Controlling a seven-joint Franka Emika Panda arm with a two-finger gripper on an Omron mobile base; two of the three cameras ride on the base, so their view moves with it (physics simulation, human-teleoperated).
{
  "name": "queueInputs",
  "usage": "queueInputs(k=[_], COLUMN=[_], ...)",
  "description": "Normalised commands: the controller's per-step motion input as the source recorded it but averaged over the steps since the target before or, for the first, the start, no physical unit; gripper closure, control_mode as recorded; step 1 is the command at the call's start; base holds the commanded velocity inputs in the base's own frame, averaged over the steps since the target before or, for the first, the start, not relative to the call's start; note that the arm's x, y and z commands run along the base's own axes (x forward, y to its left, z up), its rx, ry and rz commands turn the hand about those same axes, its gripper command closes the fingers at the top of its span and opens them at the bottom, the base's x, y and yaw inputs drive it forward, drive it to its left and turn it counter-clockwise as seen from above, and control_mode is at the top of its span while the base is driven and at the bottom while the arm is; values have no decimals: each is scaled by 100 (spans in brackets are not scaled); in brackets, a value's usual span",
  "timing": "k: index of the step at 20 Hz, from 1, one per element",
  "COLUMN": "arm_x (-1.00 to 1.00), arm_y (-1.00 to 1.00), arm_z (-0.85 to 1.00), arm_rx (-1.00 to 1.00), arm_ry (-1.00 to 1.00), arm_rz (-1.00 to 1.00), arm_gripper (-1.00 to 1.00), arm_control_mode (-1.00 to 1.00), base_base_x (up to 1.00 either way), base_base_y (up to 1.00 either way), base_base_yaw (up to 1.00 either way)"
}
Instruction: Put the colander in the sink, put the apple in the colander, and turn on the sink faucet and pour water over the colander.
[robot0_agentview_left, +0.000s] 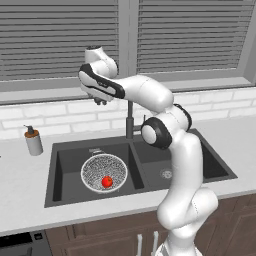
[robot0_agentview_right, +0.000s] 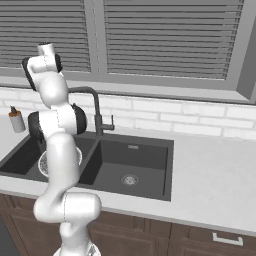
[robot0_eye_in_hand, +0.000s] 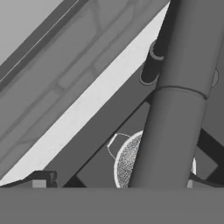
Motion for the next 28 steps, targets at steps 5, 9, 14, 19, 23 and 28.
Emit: queueInputs(k=[5, 9, 14, 19, 23, 28], arm_x=[1, 0, -1, 0, 0, -4], arm_y=[-14, -11, -4, 0, 0, 0], arm_z=[-6, 0, 1, 0, 0, 7], arm_rx=[1, 5, 10, 2, 0, 0], arm_ry=[0, 0, 0, 0, 0, 1], arm_rz=[0, 0, 0, 0, 0, 0], arm_gripper=[-100, -100, -100, -100, -100, -100], arm_control_mode=[-100, -100, -100, -100, -100, -100], base_base_x=[0, 0, 0, 0, 0, 0], base_base_y=[0, 0, 0, 0, 0, 0], base_base_yaw=[0, 0, 0, 0, 0, 0])
